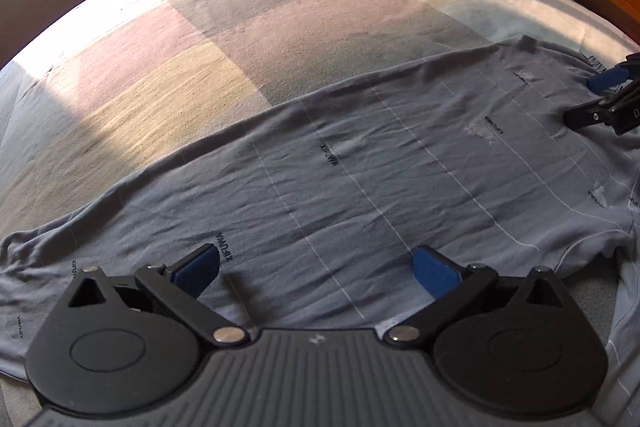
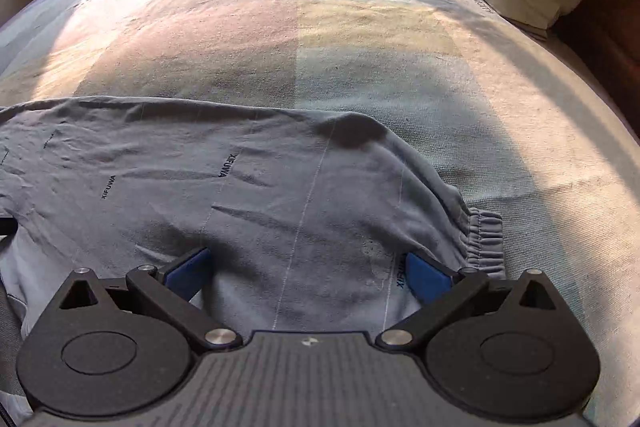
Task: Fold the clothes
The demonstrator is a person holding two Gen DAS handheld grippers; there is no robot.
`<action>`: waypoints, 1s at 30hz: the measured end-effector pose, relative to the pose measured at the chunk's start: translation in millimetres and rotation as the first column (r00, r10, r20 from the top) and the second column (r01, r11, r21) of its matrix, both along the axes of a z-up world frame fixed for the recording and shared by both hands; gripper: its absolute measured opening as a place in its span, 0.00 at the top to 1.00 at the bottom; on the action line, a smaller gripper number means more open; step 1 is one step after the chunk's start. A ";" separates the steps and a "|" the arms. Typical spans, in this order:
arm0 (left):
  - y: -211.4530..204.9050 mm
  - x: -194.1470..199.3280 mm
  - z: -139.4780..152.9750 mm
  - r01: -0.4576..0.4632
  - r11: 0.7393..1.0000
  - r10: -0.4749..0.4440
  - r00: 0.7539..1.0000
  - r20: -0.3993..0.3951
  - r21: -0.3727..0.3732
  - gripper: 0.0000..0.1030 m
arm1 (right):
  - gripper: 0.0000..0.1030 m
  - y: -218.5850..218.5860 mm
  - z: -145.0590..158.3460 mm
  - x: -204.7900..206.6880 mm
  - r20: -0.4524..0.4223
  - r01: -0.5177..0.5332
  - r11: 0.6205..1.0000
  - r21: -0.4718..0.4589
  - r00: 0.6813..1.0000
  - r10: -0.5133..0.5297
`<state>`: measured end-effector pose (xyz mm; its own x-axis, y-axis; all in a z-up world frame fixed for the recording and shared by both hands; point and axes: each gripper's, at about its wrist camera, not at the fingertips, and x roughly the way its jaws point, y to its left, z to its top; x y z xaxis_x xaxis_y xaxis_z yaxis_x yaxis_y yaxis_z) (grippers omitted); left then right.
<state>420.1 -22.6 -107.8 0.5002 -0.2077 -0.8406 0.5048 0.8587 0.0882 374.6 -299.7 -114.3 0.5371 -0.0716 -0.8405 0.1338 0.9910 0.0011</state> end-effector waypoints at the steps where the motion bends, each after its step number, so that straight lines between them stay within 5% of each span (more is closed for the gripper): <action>1: 1.1 1.5 5.5 -0.030 1.000 0.030 0.999 -0.011 -0.004 0.01 | 0.00 1.5 7.4 -2.6 -0.010 0.011 1.000 -0.009 1.000 -0.011; 6: 8.4 -18.3 34.8 -0.057 0.996 0.056 0.998 -0.019 -0.066 0.01 | 0.00 31.6 39.9 -50.9 0.002 -0.095 0.995 0.016 0.995 0.095; 10: 0.6 -47.6 32.1 0.009 0.999 -0.007 0.999 0.044 -0.039 0.01 | 0.00 70.8 30.0 -69.3 -0.027 -0.184 0.983 -0.006 0.983 0.184; 13: -4.1 -61.1 22.0 -0.010 0.999 0.010 1.000 0.010 -0.046 0.01 | 0.00 96.1 4.5 -57.0 -0.032 -0.210 0.974 -0.079 0.978 0.208; 18: -7.4 -83.1 24.5 0.005 0.999 -0.005 1.000 -0.003 -0.054 0.01 | 0.00 90.6 13.6 -42.1 0.005 -0.189 0.981 -0.051 0.982 0.189; 23: -12.5 -98.0 31.0 0.037 0.997 -0.037 0.999 0.001 -0.070 0.01 | 0.00 83.4 29.8 -85.8 -0.039 -0.227 0.972 -0.060 0.974 0.225; 30: -58.3 -123.3 25.0 0.204 0.967 -0.201 0.979 0.038 -0.152 0.01 | 0.00 74.2 20.6 -137.1 -0.099 -0.174 0.981 -0.082 0.981 0.166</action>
